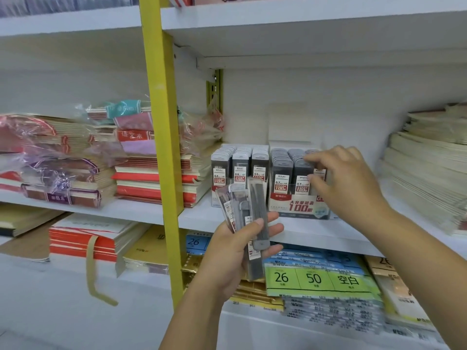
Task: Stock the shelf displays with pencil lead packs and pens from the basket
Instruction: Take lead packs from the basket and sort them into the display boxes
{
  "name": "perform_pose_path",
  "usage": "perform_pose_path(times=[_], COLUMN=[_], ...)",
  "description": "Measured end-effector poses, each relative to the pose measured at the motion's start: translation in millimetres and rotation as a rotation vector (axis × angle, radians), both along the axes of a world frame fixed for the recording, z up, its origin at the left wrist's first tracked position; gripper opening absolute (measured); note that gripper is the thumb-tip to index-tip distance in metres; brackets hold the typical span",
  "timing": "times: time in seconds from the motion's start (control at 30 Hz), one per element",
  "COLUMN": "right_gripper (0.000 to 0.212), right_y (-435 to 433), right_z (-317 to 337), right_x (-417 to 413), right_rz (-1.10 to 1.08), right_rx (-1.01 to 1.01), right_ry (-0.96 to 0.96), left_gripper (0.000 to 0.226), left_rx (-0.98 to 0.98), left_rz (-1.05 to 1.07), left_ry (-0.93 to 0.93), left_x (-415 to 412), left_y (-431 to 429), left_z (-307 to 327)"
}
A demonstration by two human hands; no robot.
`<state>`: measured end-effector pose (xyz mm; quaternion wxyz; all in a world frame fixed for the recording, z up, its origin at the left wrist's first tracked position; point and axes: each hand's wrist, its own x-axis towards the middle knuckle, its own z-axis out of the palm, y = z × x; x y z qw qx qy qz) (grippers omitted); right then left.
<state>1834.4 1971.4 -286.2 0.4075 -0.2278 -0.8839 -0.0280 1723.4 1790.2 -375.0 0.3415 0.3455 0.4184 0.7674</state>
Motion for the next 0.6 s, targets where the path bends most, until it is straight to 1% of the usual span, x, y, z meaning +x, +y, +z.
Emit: perform_pose_path(times=[0.07, 0.1, 0.13, 0.17, 0.2, 0.27, 0.3, 0.33, 0.5, 0.57, 0.6], right_gripper=[0.043, 0.045, 0.047, 0.046, 0.045, 0.043, 0.043, 0.044, 0.036, 0.035, 0.035], right_y=[-10, -17, -26, -35, -46, -66, -73, -76, -77, -77, -77], right_z=[-3, -5, -10, -17, -23, -34, -38, -40, -42, -44, -45], right_x=[1, 3, 4, 6, 7, 9, 10, 11, 22, 25, 26], right_rz=[-0.017, 0.003, 0.050, 0.138, 0.259, 0.512, 0.596, 0.639, 0.641, 0.647, 0.657], right_rx=[0.020, 0.017, -0.006, -0.076, -0.200, -0.539, -0.688, -0.778, -0.949, -0.991, -1.005], right_ry=[0.049, 0.075, 0.102, 0.130, 0.149, 0.175, 0.193, 0.222, 0.371, 0.382, 0.387], left_gripper=[0.043, 0.044, 0.043, 0.038, 0.032, 0.024, 0.024, 0.025, 0.054, 0.059, 0.058], left_rx=[0.007, 0.012, 0.016, 0.019, 0.019, 0.007, 0.001, -0.003, -0.079, -0.106, -0.108], left_rz=[-0.015, -0.022, -0.029, -0.036, -0.043, -0.067, -0.084, -0.094, -0.059, -0.059, -0.060], left_ry=[0.000, 0.001, 0.001, 0.003, 0.004, 0.011, 0.013, 0.013, 0.047, 0.039, 0.022], left_x=[1, 2, 4, 6, 7, 11, 13, 15, 22, 23, 23], left_y=[-3, -4, -5, -6, -8, -10, -12, -14, -26, -29, -31], left_z=[0, 1, 2, 3, 4, 6, 7, 9, 11, 10, 9])
